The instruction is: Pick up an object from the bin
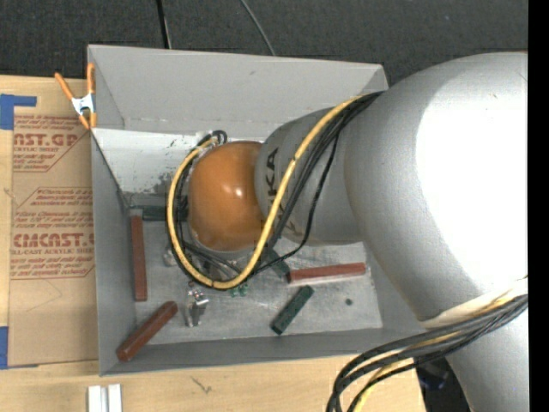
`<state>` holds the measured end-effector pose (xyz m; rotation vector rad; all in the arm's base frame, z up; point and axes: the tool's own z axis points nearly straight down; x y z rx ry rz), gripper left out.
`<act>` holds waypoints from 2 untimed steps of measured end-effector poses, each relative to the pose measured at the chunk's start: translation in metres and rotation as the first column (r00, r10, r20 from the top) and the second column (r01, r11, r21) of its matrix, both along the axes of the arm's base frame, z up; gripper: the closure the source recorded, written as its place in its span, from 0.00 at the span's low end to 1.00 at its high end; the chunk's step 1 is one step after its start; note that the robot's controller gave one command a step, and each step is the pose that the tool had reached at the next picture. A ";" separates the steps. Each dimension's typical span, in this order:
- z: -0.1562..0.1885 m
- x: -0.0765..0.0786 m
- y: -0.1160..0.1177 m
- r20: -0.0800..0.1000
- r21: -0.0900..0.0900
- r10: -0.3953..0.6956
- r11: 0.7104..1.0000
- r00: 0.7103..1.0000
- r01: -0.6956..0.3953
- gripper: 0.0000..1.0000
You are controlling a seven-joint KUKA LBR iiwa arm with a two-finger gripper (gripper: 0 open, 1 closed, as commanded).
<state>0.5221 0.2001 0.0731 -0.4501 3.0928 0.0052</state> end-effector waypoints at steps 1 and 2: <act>-0.001 0.003 0.024 -0.009 -0.003 -0.019 1.000 1.000 0.018 0.00; 0.002 -0.034 0.030 -0.005 -0.003 0.153 0.988 0.988 -0.153 1.00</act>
Offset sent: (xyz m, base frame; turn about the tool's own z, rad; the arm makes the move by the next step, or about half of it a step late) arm -0.0374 0.0282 -0.0031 -0.1524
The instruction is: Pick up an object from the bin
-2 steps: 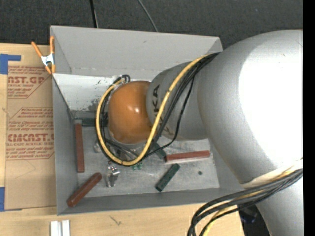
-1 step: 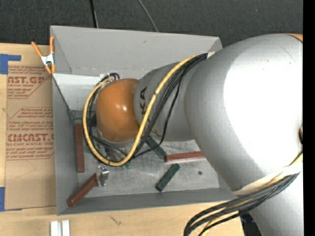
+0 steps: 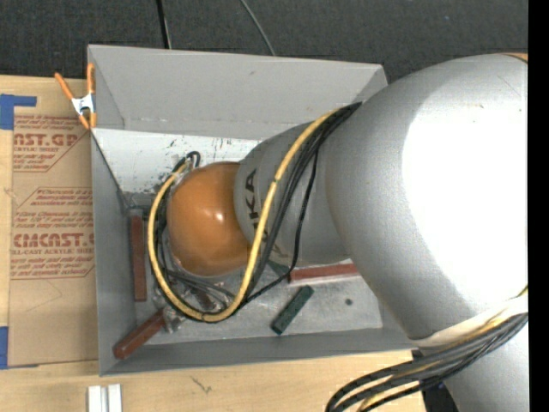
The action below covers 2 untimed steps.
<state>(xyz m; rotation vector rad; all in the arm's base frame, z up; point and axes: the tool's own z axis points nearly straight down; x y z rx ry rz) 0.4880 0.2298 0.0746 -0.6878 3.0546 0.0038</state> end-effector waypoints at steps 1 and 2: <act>0.000 0.000 0.000 0.000 0.000 0.000 1.000 1.000 0.000 1.00; 0.156 -0.006 -0.007 -0.007 -0.003 -0.007 1.000 1.000 0.007 1.00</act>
Offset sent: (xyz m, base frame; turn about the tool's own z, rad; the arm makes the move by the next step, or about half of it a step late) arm -0.0061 -0.0075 0.1563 0.0079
